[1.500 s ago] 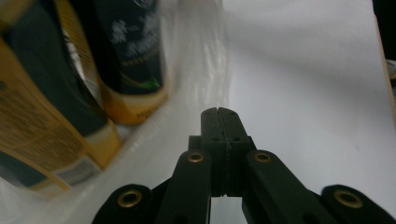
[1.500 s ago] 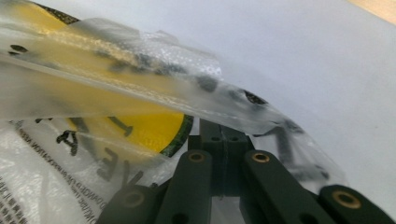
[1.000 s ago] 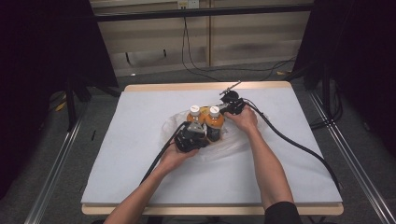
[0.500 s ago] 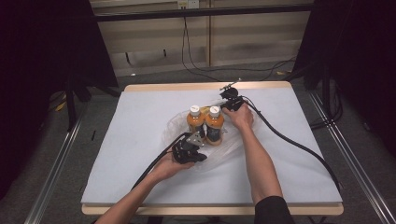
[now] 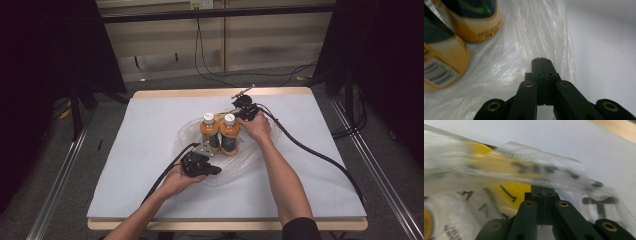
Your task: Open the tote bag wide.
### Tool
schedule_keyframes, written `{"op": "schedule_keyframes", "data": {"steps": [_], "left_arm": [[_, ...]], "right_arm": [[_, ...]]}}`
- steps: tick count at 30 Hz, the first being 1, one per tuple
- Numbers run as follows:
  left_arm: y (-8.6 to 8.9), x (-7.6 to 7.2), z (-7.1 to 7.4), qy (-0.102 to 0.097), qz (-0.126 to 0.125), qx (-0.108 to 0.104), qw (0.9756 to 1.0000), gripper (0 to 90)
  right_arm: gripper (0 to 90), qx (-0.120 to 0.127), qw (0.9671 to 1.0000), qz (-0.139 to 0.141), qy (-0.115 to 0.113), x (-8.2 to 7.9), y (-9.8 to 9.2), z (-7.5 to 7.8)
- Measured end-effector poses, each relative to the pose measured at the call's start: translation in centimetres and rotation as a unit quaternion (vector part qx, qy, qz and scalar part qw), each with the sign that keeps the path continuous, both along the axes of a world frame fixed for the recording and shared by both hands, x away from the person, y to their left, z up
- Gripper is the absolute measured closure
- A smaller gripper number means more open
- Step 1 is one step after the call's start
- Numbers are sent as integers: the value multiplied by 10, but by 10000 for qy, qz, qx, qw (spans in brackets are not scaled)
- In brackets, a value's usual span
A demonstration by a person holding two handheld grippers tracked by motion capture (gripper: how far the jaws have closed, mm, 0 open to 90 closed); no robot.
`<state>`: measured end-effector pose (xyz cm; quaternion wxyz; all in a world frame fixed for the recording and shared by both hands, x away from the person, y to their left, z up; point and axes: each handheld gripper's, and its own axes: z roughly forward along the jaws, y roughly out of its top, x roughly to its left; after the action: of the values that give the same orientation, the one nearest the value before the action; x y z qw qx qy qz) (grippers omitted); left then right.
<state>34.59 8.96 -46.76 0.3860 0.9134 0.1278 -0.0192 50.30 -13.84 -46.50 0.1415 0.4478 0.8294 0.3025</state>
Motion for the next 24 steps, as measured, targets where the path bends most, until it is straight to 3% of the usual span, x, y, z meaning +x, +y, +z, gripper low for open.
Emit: {"op": "schedule_keyframes", "data": {"steps": [1,2,3,4,5,7,9,10,11,13,14,15,20,22,24], "left_arm": [[0,0,0,0,0,0,10000,900],[2,-1,4,-72,7,-172,9998,896],[3,-1,7,-17,33,-281,9996,885],[5,0,11,5,18,-217,9998,875],[6,-2,12,41,96,-425,9990,848],[12,-3,18,6,138,-638,9979,785],[15,-4,22,-34,178,-722,9972,702],[24,-10,31,-297,253,-1017,9940,667],[28,-13,36,-324,305,-1232,9914,632],[33,-15,40,-379,365,-1294,9902,530],[41,-18,46,-501,567,-1481,9861,530],[52,-21,50,-563,732,-1598,9828,445],[80,-31,47,-848,1205,-1551,9768,253],[92,-36,44,-977,1418,-1483,9738,199],[97,-38,42,-966,1485,-1451,9734,155]], "right_arm": [[900,74,9999,56,-57,-3,-1,4],[900,173,9997,119,-122,-6,-2,9],[900,224,9995,143,-161,-8,-3,13],[900,316,9992,194,-159,-11,-5,17],[900,349,9989,232,-200,-15,-7,21],[900,450,9979,309,-344,-24,-12,29],[890,558,9971,341,-392,-29,-16,32],[742,729,9953,294,-570,-44,-27,39],[712,798,9942,293,-654,-49,-31,41],[698,935,9923,343,-739,-58,-36,44],[662,987,9910,379,-816,-64,-40,46],[505,1125,9878,355,-1020,-85,-51,53],[291,1470,9798,285,-1324,-123,-75,60],[222,1472,9788,195,-1412,-140,-84,59],[174,1549,9777,118,-1415,-154,-94,57]]}}
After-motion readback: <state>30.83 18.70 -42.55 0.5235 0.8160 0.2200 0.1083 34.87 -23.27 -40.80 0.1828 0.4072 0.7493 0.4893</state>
